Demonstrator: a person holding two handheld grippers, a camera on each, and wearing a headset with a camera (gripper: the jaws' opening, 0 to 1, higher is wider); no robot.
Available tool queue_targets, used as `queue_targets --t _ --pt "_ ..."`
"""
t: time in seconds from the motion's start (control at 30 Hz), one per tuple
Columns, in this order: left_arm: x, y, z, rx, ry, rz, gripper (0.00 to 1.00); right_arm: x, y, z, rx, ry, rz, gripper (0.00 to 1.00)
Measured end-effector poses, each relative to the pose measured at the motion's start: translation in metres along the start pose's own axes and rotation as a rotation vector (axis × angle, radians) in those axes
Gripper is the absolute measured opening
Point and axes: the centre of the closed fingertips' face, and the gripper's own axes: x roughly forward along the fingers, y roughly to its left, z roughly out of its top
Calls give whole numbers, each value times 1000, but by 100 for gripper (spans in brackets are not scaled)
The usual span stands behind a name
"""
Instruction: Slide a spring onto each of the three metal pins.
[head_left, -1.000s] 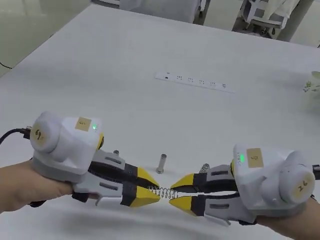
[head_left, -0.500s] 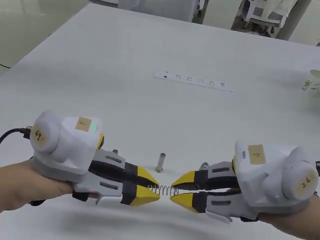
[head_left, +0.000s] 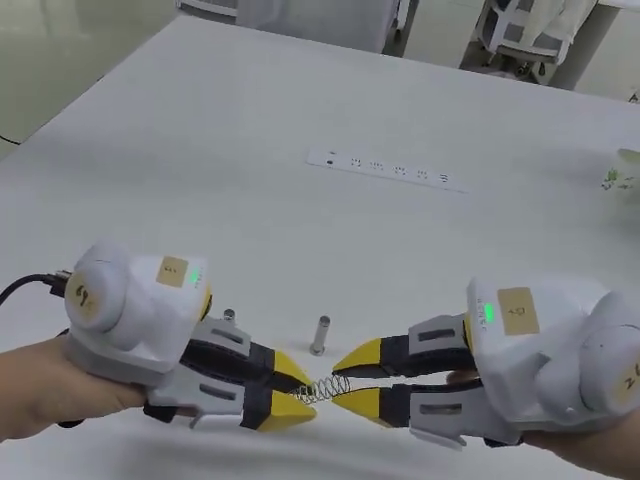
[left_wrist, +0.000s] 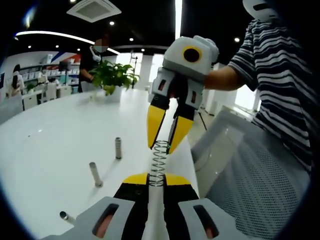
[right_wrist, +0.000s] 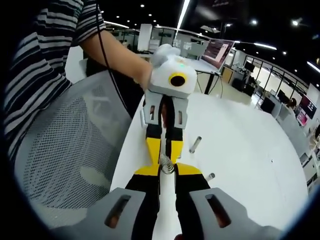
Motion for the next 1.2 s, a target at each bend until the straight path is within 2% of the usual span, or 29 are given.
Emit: queue_targets --t 0.23,0.9,1.2 --pt "1 2 0 10 2 10 2 3 -2 14 16 -53 0 7" --pt "5 2 9 19 -20 22 2 8 -3 29 -51 -80 -54 7" --pt "2 1 4 22 0 33 3 9 -1 28 -60 -73 -47 7"
